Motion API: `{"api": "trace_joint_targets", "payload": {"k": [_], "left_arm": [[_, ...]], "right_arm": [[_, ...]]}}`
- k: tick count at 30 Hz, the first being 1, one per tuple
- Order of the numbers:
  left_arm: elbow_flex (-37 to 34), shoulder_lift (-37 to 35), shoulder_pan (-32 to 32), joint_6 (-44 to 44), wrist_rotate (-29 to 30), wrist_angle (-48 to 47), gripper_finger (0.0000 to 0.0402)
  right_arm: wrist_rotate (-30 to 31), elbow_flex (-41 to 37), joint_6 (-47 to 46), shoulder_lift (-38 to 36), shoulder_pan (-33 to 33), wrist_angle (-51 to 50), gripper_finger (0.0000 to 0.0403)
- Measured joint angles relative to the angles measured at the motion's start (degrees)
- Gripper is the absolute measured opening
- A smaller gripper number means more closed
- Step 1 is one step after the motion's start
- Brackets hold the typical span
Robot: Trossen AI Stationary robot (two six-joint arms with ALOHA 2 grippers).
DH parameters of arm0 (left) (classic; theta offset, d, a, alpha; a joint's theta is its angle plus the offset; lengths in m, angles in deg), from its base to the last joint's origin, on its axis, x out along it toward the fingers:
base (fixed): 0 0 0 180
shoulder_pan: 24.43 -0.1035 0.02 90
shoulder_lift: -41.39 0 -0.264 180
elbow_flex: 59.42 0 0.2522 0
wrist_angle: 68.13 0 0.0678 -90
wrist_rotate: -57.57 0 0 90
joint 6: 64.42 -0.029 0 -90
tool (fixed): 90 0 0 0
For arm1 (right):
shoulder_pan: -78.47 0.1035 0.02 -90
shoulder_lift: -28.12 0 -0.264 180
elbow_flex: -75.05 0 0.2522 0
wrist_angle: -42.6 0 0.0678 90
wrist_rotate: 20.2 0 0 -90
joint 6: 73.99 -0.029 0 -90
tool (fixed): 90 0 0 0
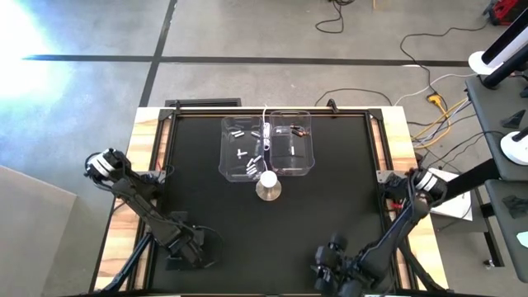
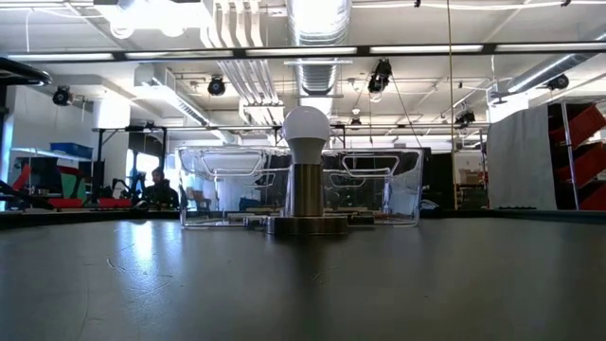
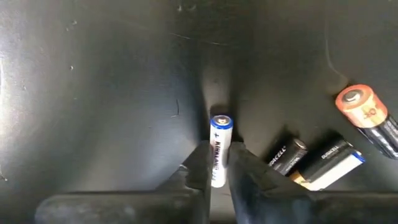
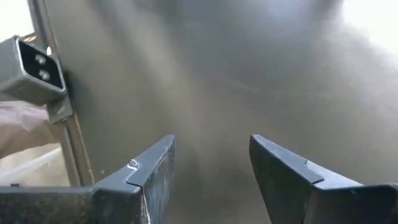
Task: Sort batteries
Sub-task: Put the white battery into the left transparent bin
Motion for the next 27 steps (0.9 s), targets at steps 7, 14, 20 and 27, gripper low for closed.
{"api": "trace_joint_targets", "payload": {"k": [7,14,20,27], "left_arm": [[-0.16,0.00,-0.12,-0.86,1.86,0.40,0.0013],[-0.22,-0.21,-0.06,-2.46,3.83,0.63,0.0013],[-0.08,-4.58,-0.65,-2.09,14.61,-1.30,0.0012],[0.04,-14.35,-4.55,-2.37,23.11,-1.44,0.0011]], "right_arm": [[-0.12,-0.02,-5.59,3.40,0.50,0.65,0.0199],[-0.46,0.25,-1.90,3.18,-0.06,-0.30,0.0199],[-0.50,0.39,2.63,2.94,-1.83,-0.25,0.0199],[-3.40,0.39,9.88,1.15,-5.86,-0.35,0.0199]]}}
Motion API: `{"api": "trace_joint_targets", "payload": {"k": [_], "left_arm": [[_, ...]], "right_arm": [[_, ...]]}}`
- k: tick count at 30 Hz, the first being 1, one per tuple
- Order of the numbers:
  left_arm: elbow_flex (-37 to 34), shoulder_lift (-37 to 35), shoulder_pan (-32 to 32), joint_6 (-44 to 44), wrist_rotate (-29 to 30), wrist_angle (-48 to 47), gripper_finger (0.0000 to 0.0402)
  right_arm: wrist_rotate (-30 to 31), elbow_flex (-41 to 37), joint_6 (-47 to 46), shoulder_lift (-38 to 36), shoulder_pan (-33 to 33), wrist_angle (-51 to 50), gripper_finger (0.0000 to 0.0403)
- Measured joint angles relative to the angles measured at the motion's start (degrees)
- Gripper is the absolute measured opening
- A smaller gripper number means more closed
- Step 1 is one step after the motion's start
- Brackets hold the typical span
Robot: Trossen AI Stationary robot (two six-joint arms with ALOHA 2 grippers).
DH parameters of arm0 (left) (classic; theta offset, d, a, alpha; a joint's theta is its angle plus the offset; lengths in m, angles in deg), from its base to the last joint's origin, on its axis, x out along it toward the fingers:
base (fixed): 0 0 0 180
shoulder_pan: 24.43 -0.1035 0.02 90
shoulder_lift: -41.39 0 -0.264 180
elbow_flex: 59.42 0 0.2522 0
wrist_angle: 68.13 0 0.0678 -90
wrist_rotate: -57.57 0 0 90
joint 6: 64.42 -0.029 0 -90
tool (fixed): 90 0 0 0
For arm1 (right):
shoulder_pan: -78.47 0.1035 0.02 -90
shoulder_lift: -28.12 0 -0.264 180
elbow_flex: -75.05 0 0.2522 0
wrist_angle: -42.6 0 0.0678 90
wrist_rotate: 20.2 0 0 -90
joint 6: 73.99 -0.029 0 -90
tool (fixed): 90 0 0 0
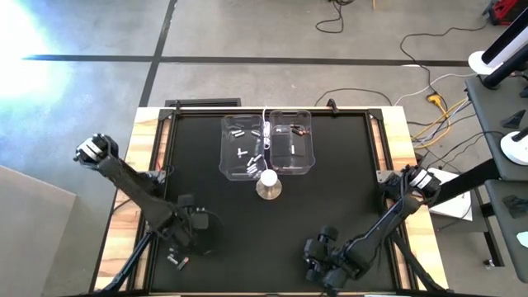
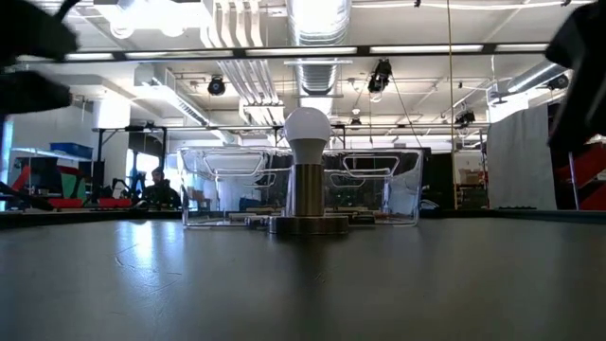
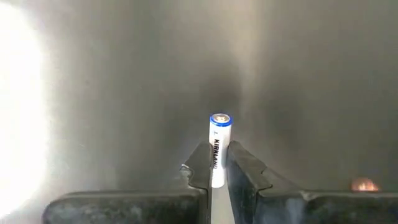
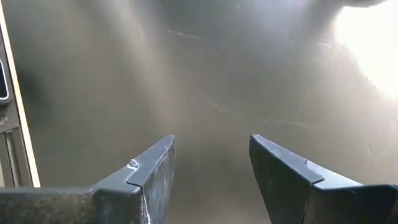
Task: Sort batteries
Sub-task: Put the white battery into the left transparent bin
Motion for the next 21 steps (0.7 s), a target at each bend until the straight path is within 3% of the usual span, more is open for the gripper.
{"api": "trace_joint_targets", "payload": {"k": [6,11,16,21], "left_arm": [[0.09,-9.54,-10.17,-6.97,7.15,2.54,0.0011],[0.18,-14.51,-25.17,-17.91,7.22,11.53,0.0011],[4.89,-11.91,-42.76,-28.69,3.51,14.17,0.0011],[14.55,-6.04,-55.34,-38.48,1.28,13.25,0.0011]], "right_arm": [[-4.01,0.41,7.48,-3.56,-3.95,-3.07,0.0199],[-4.05,1.50,13.57,-7.54,-7.61,-9.04,0.0199],[-2.56,1.55,22.35,-11.49,-12.54,-10.65,0.0199],[-2.54,1.33,29.20,-14.25,-17.75,-11.58,0.0199]]}}
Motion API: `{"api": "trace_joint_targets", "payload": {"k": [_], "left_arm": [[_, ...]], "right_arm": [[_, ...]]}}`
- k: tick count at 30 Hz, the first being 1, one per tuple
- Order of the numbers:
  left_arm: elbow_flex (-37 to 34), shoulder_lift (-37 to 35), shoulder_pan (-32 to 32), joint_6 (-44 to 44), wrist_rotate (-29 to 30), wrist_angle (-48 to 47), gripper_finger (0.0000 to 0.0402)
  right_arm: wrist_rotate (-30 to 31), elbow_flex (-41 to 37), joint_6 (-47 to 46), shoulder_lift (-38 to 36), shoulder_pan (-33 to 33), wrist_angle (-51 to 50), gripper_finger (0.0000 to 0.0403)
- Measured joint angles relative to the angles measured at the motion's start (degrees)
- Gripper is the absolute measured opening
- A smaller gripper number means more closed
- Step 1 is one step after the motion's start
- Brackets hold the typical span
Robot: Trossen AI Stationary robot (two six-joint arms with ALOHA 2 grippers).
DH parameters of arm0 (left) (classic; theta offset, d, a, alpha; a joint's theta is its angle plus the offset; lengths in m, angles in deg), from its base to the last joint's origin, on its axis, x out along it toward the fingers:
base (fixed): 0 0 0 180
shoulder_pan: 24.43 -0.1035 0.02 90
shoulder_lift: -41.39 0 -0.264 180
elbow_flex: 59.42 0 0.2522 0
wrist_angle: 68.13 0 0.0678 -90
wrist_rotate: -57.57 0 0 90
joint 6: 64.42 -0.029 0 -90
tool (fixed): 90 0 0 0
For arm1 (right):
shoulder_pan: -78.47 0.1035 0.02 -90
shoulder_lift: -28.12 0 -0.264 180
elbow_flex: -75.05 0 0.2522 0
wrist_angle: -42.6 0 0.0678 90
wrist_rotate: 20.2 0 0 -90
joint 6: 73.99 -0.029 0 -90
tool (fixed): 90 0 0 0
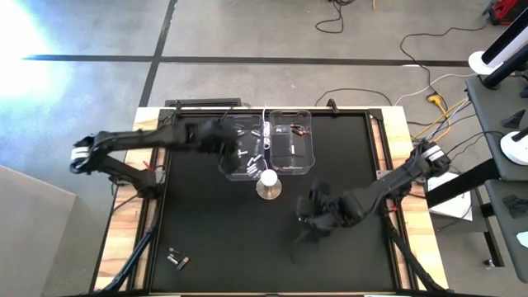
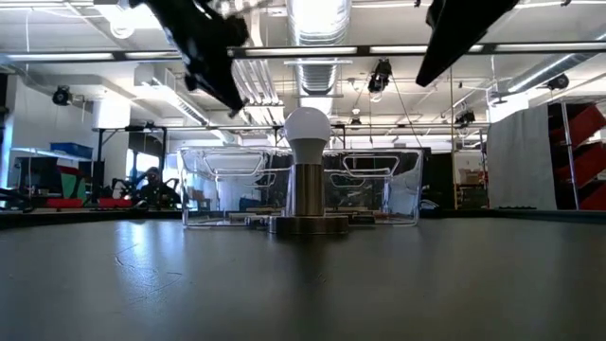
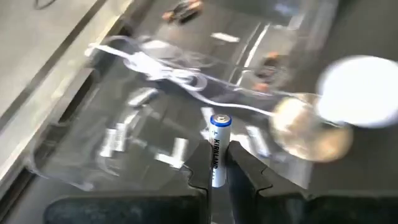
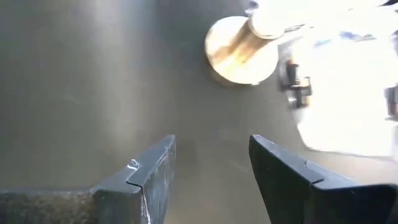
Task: Sort batteries
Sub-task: Put the white battery into the left transparent bin
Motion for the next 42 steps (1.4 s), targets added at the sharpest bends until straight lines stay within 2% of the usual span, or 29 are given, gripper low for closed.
{"api": "trace_joint_targets", "payload": {"k": [5,10,17,21,31,42], "left_arm": [[6.02,10.37,-7.91,-5.56,-4.73,-2.01,0.0011],[10.49,20.54,-10.32,-6.87,-5.49,-4.83,0.0011],[15.34,29.59,-12.56,-6.76,-5.17,-7.25,0.0011],[15.94,32.57,-12.48,-7.39,-7.46,-7.18,0.0011],[15.51,38.20,-12.23,-6.85,-8.71,-7.33,0.0011],[15.50,38.97,-12.15,-7.16,-9.43,-7.19,0.0023]], "right_arm": [[-0.04,-0.18,3.06,-0.81,-3.80,-1.81,0.0199],[-2.27,-1.07,2.94,-0.37,-4.66,-3.78,0.0199],[-6.34,-4.10,-2.50,-0.31,-3.22,-3.96,0.0199],[-6.98,-5.48,-4.36,-0.31,-2.56,-3.90,0.0199],[-8.01,-6.36,-4.95,-0.31,-2.43,-3.46,0.0199],[-8.03,-6.38,-4.91,-0.31,-2.43,-3.35,0.0199]]}}
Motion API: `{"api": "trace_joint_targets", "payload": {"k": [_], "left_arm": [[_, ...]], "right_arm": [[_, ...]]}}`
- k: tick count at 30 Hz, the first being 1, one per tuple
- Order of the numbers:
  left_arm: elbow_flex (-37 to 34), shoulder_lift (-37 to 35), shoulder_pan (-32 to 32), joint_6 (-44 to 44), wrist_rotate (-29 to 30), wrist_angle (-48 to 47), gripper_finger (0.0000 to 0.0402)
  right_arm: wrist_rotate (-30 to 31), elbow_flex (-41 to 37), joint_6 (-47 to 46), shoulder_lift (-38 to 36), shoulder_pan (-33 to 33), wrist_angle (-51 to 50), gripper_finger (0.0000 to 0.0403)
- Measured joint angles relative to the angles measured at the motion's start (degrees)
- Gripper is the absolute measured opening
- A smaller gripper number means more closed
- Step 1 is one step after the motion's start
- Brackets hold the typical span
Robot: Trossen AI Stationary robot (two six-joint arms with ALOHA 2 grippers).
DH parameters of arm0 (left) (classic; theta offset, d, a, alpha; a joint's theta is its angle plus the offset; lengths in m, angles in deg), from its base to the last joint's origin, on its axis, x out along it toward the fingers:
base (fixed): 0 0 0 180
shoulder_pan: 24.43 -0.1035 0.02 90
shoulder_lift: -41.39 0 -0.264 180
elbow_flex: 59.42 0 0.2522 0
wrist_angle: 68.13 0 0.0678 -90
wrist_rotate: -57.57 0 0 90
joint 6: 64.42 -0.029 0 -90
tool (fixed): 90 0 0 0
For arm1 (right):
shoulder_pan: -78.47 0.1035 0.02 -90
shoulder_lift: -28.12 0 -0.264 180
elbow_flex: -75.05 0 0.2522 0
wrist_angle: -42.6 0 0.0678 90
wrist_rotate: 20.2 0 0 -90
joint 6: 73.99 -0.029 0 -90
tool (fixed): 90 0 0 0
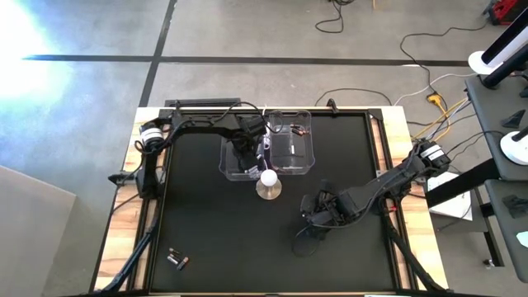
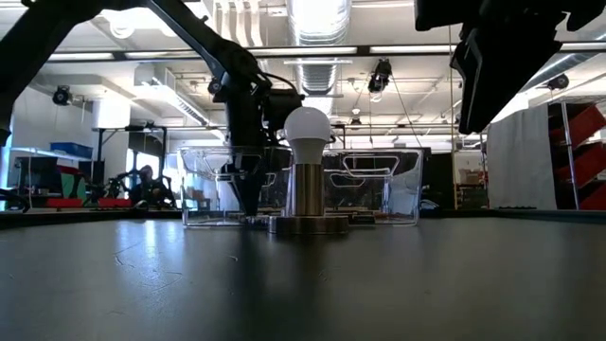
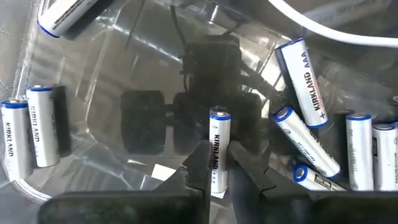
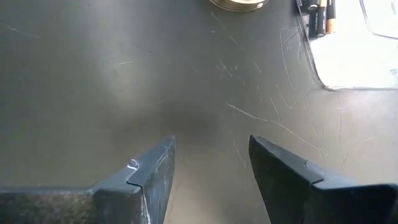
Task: Sort batteries
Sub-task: Put the white battery into the left transparent bin, then put the black battery into the right transparent bin
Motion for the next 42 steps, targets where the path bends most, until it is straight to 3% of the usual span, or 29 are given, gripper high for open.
{"api": "trace_joint_targets", "payload": {"k": [9,14,18,28,35,42], "left_arm": [[-0.02,-2.49,0.28,-0.73,0.32,-0.38,0.0121],[-0.02,-9.86,1.91,0.04,0.55,-1.16,0.0168],[-0.53,-18.04,7.22,2.18,0.75,-3.71,0.0179],[-8.52,-38.30,35.59,18.58,1.86,-10.46,0.0183],[-17.68,-46.04,58.61,47.10,4.63,-10.71,0.0216],[-27.94,-42.74,76.14,76.65,0.85,-6.13,0.0242]], "right_arm": [[0.00,0.16,-0.11,0.00,0.00,-0.04,0.0199],[0.00,0.28,-0.11,0.00,0.00,-0.03,0.0199],[0.00,0.28,-0.15,0.00,0.00,-0.02,0.0199],[0.46,0.35,-0.02,0.00,-0.93,0.43,0.0199],[0.48,0.38,0.00,0.00,-1.38,0.50,0.0199],[0.50,0.39,-0.86,0.00,-1.38,1.65,0.0199]]}}
